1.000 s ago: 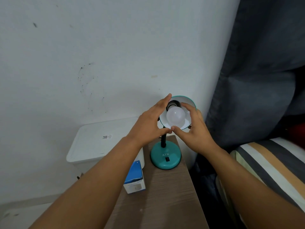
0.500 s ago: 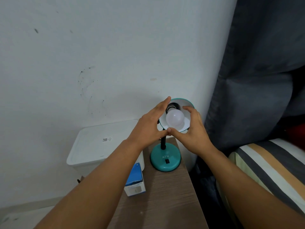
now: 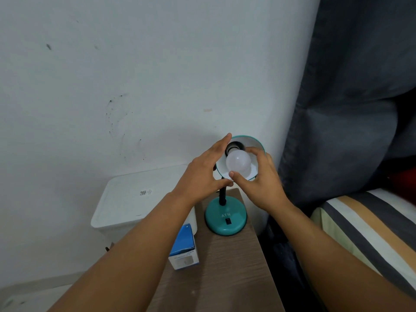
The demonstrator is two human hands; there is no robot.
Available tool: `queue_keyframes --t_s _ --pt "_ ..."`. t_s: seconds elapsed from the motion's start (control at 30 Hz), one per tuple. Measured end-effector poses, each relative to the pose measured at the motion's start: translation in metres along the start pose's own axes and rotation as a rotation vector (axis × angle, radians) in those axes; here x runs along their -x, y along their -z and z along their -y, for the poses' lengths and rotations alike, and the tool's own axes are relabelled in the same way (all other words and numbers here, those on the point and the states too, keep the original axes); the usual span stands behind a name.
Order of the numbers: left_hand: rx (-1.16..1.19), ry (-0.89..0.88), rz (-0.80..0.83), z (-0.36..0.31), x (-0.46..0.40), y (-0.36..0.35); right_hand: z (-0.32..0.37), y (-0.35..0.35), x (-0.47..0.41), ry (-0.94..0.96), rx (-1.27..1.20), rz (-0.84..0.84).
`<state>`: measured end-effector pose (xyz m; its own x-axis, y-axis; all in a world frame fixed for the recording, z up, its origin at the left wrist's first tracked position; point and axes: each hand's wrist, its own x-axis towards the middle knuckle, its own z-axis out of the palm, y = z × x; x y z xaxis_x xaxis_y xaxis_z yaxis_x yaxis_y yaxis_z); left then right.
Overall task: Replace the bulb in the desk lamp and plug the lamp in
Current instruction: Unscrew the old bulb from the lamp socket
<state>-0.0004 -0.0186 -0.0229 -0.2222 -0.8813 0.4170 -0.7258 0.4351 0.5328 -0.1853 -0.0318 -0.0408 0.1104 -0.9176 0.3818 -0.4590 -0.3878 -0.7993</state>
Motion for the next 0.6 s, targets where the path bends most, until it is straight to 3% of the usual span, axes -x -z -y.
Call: queue_keyframes --t_s 0.2,0.6 --pt "-0.004 -0.001 0.002 -0.0018 0.0003 -0.0005 0.0063 -0.0031 0.0005 -0.088 0.045 -0.060" --pt "-0.014 0.006 0.002 0.0018 -0.0003 0.0011 0.0025 -0.0038 -0.0046 -0.025 0.151 -0.034"
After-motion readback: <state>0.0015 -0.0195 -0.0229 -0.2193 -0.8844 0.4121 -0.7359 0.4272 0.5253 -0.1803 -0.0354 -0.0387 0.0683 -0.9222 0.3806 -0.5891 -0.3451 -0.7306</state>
